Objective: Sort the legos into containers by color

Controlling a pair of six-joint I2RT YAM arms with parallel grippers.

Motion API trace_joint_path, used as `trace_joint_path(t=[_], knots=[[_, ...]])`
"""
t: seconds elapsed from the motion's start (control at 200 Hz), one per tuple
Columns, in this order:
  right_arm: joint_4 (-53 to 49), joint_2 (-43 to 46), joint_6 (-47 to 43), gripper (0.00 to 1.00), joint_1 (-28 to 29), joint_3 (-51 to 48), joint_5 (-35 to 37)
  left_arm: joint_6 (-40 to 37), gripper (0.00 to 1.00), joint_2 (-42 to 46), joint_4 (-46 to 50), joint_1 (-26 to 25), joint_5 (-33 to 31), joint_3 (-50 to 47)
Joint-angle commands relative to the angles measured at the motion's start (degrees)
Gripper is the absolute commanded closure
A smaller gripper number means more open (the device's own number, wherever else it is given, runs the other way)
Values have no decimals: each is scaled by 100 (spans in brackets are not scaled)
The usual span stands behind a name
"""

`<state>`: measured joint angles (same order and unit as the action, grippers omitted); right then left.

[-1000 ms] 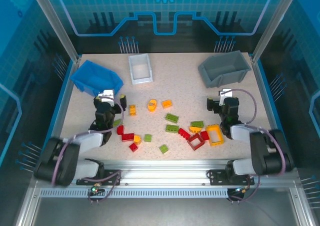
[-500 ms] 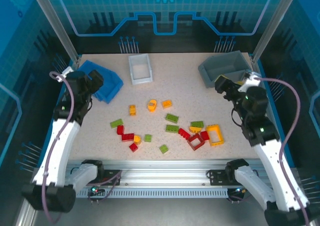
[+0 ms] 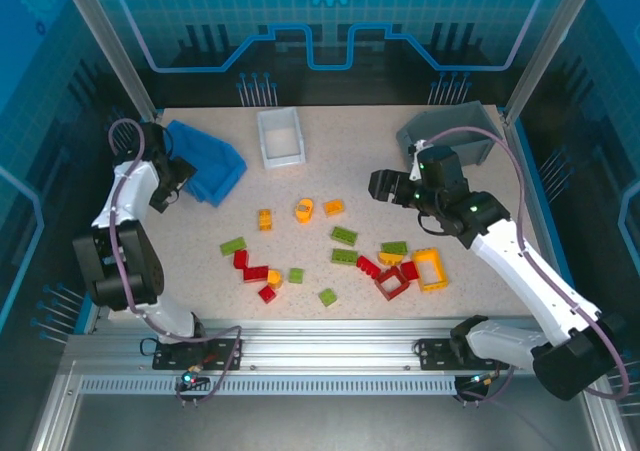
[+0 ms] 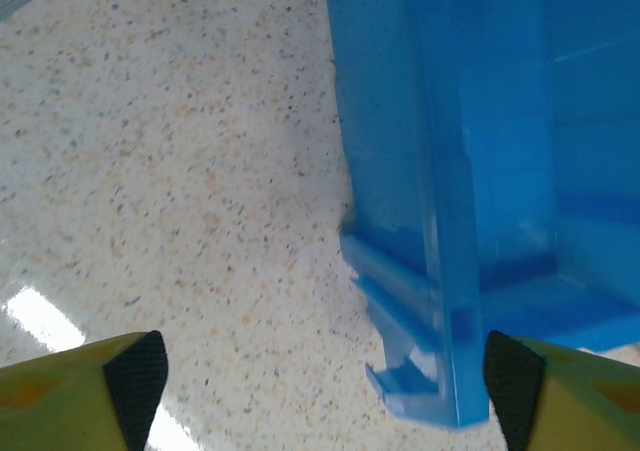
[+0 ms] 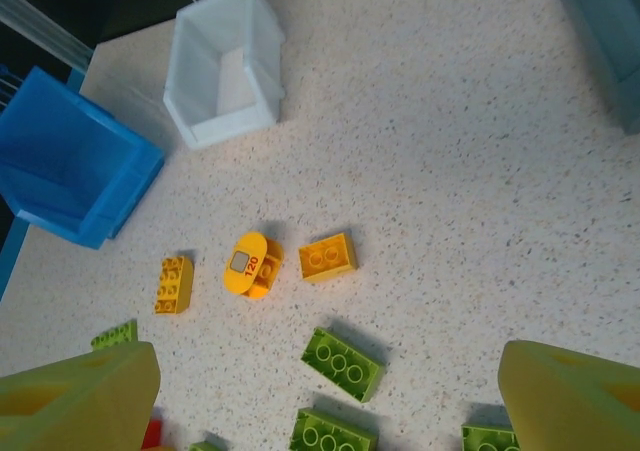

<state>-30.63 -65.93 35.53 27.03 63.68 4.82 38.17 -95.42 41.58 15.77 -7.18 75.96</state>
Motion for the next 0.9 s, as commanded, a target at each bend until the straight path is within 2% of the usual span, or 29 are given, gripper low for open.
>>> trace_joint_path(t=[0.0,0.255,0.465,0.625,0.785,0.895], knots=[[-83,-90,-107,11,63,184,-270,-298,19,-388,11,40,212,430],[-61,-267,-203,12,40,239,-333,-413,29,-969,-197,40,343,719],[-138,-374,-277,15,-221,257,-274,-736,56,-1253,-195,32,439,960],[-497,-643,-427,17,-1020,477,-135,-1039,74,-1336,-287,33,480,1070],[-991,-1388,-216,16,-2053,923,195,-1413,88,-1571,-407,23,779,1325],[-878,-2005,9,15,-2522,1251,266,-1610,92,-1797,-446,-33,858,1571]])
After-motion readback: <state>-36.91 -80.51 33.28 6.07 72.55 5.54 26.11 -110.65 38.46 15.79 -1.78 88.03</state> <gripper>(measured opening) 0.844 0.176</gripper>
